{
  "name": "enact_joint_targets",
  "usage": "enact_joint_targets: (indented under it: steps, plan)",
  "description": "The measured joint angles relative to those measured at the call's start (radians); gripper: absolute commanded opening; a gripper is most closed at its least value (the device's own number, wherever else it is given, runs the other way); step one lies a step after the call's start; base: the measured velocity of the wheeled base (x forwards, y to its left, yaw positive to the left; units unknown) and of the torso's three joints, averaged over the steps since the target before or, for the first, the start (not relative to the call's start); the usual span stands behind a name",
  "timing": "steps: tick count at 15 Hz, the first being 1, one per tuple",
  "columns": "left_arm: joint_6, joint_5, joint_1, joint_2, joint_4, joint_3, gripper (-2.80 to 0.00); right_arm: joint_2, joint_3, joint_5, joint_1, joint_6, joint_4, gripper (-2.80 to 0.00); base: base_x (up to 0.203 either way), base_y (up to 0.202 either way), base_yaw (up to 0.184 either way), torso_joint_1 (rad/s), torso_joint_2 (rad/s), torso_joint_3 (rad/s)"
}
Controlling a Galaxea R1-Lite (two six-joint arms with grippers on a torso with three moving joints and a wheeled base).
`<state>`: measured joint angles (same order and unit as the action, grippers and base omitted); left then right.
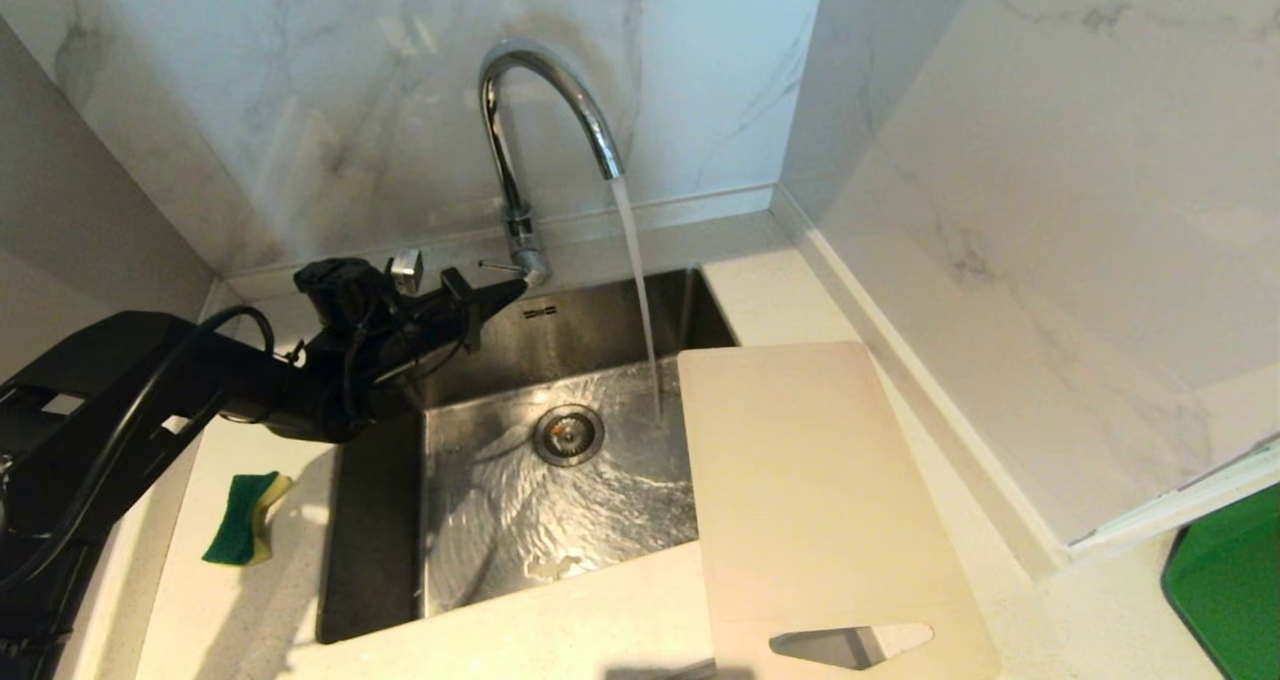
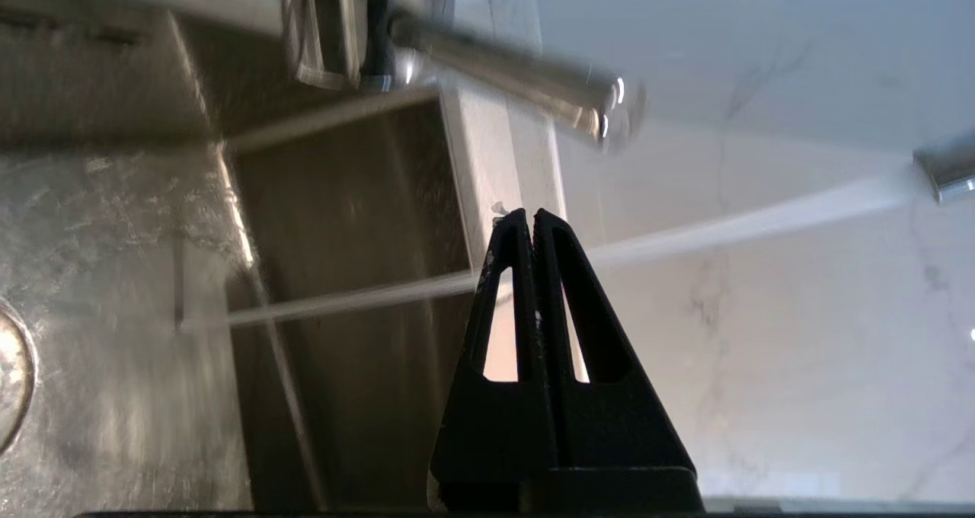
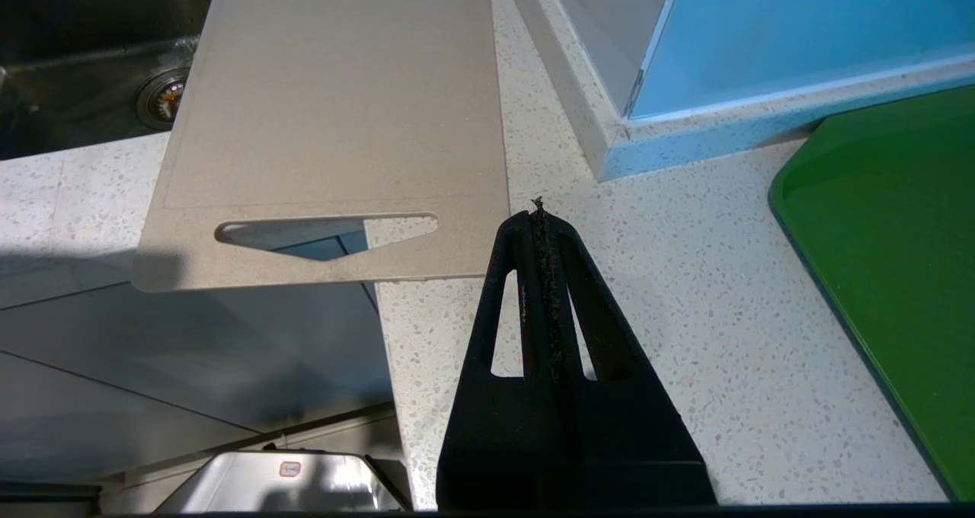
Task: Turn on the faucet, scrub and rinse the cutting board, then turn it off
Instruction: Turn off the tap
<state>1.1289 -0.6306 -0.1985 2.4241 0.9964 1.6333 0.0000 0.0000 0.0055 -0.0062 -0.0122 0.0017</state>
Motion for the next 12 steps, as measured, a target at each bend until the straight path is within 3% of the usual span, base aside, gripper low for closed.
enact_joint_targets:
  steps: [6,12]
  plan:
    - [0.057,0.015,0.007,0.059,-0.033,0.138,-2.80,0.000,0.000,0.000,0.000,-0.001,0.000,-2.80,0.000,0.000,0.000,0.000,0.00,0.000]
    - [0.069,0.015,0.023,0.114,-0.086,0.252,-2.80,0.000,0.000,0.000,0.000,-0.001,0.000,-2.80,0.000,0.000,0.000,0.000,0.00,0.000]
